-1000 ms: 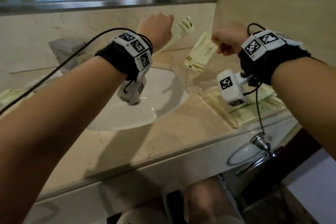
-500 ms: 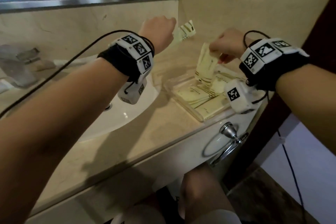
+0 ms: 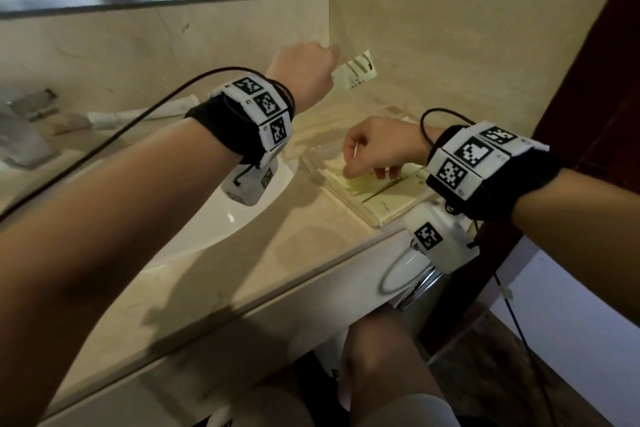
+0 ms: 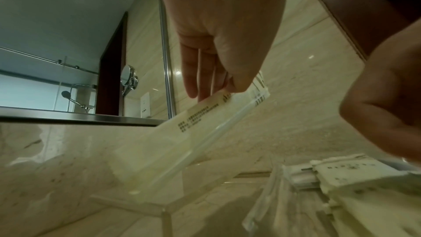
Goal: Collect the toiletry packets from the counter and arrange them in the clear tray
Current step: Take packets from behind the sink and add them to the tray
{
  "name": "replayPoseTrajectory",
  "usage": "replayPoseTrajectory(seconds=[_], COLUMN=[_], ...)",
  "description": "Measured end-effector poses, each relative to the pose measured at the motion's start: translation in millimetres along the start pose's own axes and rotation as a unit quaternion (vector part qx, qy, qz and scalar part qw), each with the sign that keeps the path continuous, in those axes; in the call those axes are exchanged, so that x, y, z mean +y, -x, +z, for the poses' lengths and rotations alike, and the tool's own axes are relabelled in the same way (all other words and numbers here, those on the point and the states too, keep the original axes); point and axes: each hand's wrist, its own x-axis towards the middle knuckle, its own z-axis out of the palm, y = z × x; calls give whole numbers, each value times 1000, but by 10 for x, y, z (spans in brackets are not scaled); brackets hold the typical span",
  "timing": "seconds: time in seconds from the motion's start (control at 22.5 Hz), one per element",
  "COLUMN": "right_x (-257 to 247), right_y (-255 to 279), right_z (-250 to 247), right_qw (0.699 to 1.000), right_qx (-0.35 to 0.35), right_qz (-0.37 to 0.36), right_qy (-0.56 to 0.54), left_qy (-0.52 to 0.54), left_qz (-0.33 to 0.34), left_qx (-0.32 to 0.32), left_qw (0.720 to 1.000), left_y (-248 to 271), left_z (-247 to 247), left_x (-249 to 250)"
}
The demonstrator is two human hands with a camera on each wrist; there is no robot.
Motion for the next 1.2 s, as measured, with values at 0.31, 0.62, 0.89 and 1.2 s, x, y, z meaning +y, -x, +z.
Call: replayPoseTrajectory(seconds=[0.31,0.62,0.89,1.2], right_x=[400,467,364,334], right_y=[-146,-309,-405,-438], right_z=[-153,-151,-98,-102], right_qw=[995,960,941,948], right_qx=[48,-68,-99,-72], right_qz=[19,-7,-41,-31], right_qy=[87,272,321,308], left_qy=[-26,-37,-50,-54], left_qz=[10,19,20,25], left_qx=[-9,-26,-31,-29], left_qw=[1000,999,998,998], left_y=[51,36,54,31], left_z=[19,81,120,94], left_x=[-33,-36,-83,-35])
